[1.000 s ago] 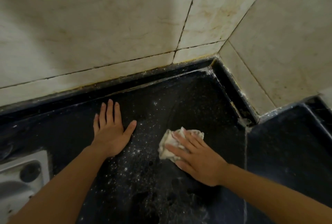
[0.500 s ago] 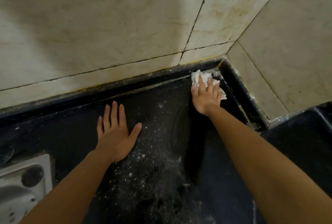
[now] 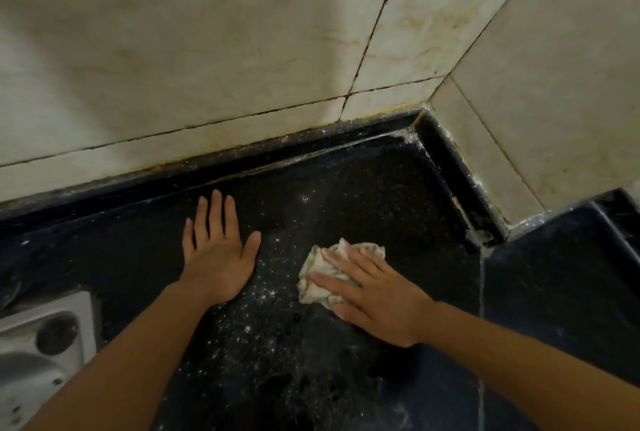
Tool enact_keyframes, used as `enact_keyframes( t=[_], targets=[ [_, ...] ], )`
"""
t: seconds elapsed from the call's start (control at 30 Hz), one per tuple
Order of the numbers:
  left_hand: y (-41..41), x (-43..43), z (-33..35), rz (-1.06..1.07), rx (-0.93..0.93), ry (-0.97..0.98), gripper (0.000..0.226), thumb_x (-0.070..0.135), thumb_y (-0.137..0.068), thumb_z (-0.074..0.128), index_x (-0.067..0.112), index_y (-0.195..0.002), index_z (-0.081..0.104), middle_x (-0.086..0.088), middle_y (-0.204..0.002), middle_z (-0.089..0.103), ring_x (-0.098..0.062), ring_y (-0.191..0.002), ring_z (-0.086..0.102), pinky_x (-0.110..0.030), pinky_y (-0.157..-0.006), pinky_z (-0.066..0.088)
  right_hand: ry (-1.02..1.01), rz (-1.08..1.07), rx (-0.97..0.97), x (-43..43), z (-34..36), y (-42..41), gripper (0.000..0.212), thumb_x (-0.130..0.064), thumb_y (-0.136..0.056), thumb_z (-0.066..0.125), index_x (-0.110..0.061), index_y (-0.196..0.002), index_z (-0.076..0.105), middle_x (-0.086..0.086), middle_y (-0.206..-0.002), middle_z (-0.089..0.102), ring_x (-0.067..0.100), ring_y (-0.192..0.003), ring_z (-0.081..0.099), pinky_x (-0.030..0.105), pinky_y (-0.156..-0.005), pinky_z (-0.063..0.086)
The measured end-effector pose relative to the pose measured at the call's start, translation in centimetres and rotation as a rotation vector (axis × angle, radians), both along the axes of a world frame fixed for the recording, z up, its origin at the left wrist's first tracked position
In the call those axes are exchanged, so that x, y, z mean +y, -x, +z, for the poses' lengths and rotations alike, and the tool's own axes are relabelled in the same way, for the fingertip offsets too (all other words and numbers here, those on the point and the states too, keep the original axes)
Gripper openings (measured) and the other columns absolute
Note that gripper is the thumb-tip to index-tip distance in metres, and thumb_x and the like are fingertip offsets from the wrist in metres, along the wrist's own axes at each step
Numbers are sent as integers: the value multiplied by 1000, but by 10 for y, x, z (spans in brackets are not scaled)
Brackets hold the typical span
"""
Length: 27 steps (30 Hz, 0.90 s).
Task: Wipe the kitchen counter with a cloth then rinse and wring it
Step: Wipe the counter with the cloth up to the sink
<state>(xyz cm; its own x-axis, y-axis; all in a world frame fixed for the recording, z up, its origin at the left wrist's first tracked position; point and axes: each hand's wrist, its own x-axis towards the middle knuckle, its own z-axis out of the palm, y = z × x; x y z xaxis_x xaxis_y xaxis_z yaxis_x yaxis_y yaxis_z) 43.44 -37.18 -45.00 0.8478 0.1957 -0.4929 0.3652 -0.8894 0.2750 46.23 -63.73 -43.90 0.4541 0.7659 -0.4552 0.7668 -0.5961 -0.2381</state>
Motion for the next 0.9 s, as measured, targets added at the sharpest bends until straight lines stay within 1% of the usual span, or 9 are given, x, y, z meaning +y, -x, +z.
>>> enact_keyframes(
  t=[0.07,0.13,0.23,0.4,0.5,0.63,0.77,0.83,0.9],
  targets=[
    [0,1,0,-7,3,1,72,54,-96,10,15,-145,-27,-2,-148,-40,-15,-130,-40,-38,-110,-21,-22,-120,-40,10,-3,-27,54,-60,-91,1,-49,-140,-19,-11,-153,-28,18,-139,-34,34,-114,-21],
    [0,1,0,-13,10,-5,72,54,-96,9,15,-144,-28,-2,-147,-41,-16,-132,-40,-38,-110,-21,-42,-339,-80,25,-7,-59,57,-60,-92,3,-45,-145,-13,-6,-158,-21,20,-142,-26,39,-117,-14],
    [-1,0,-1,-9,7,-9,72,54,-96,8,14,-144,-28,-3,-148,-40,-19,-135,-38,-38,-110,-21,-48,-574,-86,54,-8,-98,56,-48,-102,16,-38,-151,-7,-1,-160,-18,23,-144,-24,37,-114,-15],
    [0,0,1,-6,-3,-1,72,53,-96,10,14,-145,-26,-4,-150,-38,-20,-136,-36,-40,-111,-19,-49,-766,-68,92,-10,-100,58,-47,-102,14,-30,-152,-12,6,-158,-23,30,-143,-26,41,-112,-18],
    [-1,0,1,0,-3,2,73,53,-97,12,13,-145,-25,-4,-150,-37,-21,-137,-35,-41,-112,-18,-68,-658,-49,95,-8,-79,59,-47,-102,15,-32,-151,-12,6,-158,-23,31,-142,-26,42,-113,-17],
    [-2,-1,2,2,4,-4,74,53,-97,14,13,-146,-25,-4,-151,-36,-21,-138,-33,-41,-112,-17,-89,-345,-57,72,-6,-37,56,-47,-101,15,-38,-150,-8,-1,-159,-21,26,-143,-26,39,-113,-16],
    [0,1,2,-10,-8,-2,73,53,-97,12,13,-145,-26,-5,-150,-36,-21,-138,-34,-40,-112,-18,-93,-36,-32,30,-6,7,51,-51,-100,13,-45,-148,-6,-8,-157,-22,20,-141,-31,34,-112,-22],
    [1,0,0,-8,-16,-13,73,54,-97,11,13,-145,-26,-5,-151,-36,-21,-138,-34,-40,-111,-18,-63,103,-13,9,-4,16,51,-50,-102,18,-48,-148,-3,-10,-158,-21,18,-142,-30,35,-113,-22],
    [0,-1,0,-4,-21,-25,73,54,-97,11,13,-145,-26,-5,-150,-37,-22,-137,-34,-40,-111,-19,-32,179,12,1,-3,9,50,-52,-102,19,-52,-147,-3,-13,-157,-21,15,-142,-31,37,-113,-22]
  ],
)
